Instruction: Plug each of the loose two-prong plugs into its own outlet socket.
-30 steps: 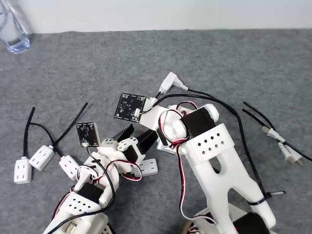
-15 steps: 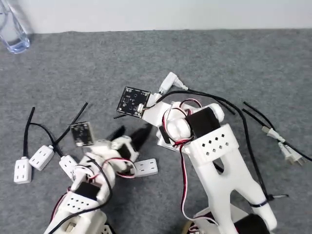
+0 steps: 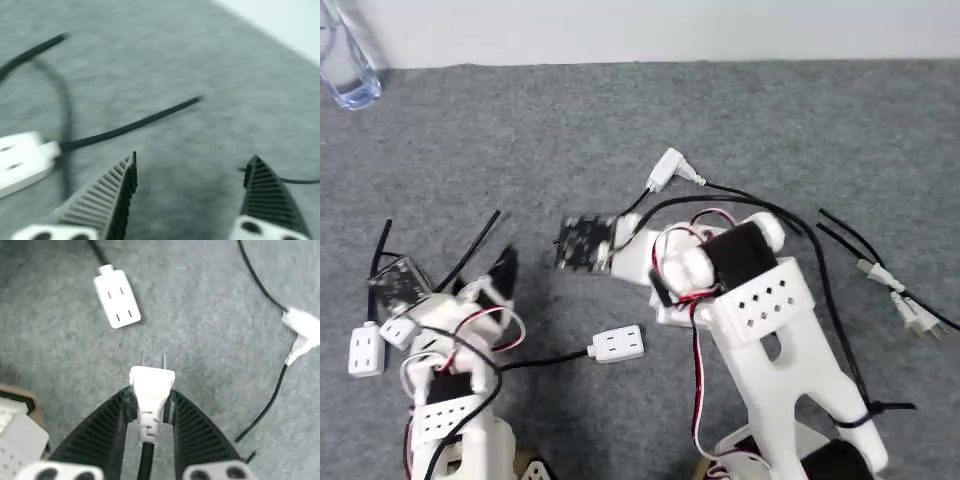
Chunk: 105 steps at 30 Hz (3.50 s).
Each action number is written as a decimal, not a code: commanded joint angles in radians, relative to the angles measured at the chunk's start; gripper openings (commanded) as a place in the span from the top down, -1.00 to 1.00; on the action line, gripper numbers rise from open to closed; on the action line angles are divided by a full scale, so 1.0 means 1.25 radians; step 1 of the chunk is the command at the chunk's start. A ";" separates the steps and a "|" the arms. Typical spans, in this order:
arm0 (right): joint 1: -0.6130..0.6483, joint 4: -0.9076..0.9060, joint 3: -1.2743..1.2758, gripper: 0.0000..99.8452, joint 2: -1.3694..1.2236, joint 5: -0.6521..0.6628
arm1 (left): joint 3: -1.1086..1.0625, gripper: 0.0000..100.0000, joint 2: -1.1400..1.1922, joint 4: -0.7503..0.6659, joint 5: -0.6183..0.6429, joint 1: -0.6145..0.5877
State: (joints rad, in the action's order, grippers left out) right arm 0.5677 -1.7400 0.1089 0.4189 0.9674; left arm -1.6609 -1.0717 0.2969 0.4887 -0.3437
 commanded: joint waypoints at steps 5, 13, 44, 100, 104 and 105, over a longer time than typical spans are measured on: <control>0.033 -0.020 -0.044 0.98 -0.142 0.120 | 0.029 0.34 -0.006 0.059 -0.085 -0.260; 0.075 0.031 -0.044 0.98 -0.283 0.212 | 0.026 0.34 -0.006 0.061 -0.124 -0.392; 0.052 0.138 -0.041 0.98 -0.435 0.243 | 0.026 0.34 -0.006 0.061 -0.124 -0.389; 0.037 0.295 0.113 0.98 -0.073 -0.183 | 0.033 0.34 -0.006 -0.238 0.435 0.415; 0.036 0.339 0.110 0.98 -0.079 -0.196 | 0.024 0.34 -0.006 -0.223 0.470 0.449; 0.034 0.350 0.113 0.98 -0.079 -0.196 | 0.024 0.34 -0.006 -0.222 0.471 0.453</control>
State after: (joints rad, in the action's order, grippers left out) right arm 0.6076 -1.3487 0.2608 0.2839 0.7357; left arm -1.6609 -1.0717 0.0376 1.0533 0.1995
